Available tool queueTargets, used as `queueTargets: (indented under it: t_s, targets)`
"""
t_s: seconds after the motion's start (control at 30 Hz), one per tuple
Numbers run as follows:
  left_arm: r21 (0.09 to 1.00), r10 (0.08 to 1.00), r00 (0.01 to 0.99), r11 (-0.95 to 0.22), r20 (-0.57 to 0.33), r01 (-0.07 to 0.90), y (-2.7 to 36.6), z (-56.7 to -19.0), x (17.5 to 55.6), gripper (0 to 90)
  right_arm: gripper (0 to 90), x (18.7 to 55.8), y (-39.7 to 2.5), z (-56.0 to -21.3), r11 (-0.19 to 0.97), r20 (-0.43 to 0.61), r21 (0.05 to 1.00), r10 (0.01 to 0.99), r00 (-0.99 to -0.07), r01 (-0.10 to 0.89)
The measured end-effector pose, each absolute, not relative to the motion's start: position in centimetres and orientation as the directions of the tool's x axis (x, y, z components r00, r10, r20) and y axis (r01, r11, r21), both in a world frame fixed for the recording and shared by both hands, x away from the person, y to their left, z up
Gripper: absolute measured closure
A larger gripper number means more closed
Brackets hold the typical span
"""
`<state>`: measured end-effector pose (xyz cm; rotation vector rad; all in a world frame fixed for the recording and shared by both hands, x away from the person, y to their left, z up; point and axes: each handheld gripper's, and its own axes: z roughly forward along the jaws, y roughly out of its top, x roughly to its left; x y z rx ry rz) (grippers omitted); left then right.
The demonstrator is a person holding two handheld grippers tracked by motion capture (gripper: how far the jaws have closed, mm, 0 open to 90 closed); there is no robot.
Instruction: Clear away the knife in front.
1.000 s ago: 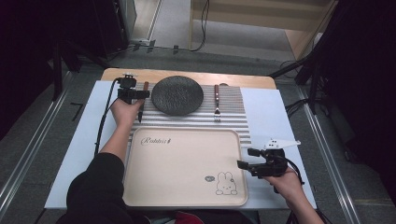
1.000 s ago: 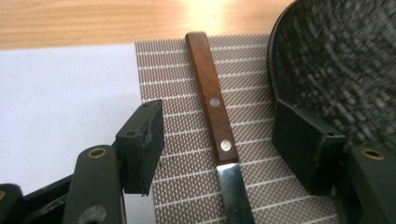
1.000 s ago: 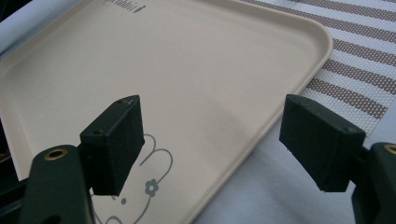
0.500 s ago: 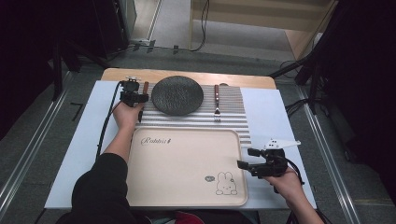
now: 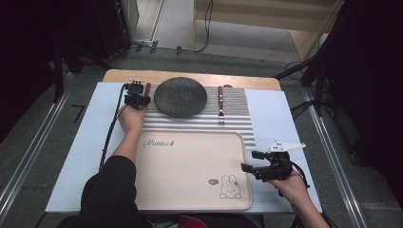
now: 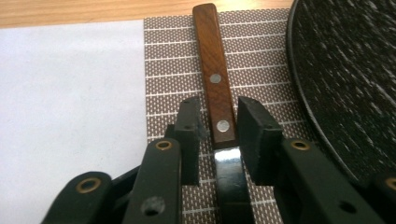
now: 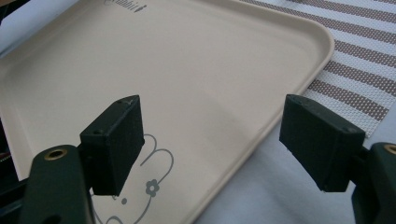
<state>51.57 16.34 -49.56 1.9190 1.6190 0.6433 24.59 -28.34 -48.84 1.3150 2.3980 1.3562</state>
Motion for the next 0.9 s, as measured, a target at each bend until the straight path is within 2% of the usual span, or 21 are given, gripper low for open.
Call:
queueTargets:
  t_s: [0.17,0.53,0.9]
  targets:
    - [0.687,0.992,0.125,-0.091,0.001,0.721,16.4,-49.7,51.3,76.9,19.9,24.6,-28.4,-48.8,0.237,0.310,0.736,0.715,-0.627,0.635]
    - [0.703,0.991,0.133,-0.095,0.001,0.705,16.4,-49.9,51.0,77.9,20.0,24.6,-28.4,-48.8,0.236,0.311,0.738,0.713,-0.628,0.632]
    - [0.670,0.981,0.164,-0.050,-0.108,0.741,17.8,-49.1,51.4,77.9,20.0,24.6,-28.5,-48.8,0.229,0.315,0.736,0.717,-0.622,0.637]
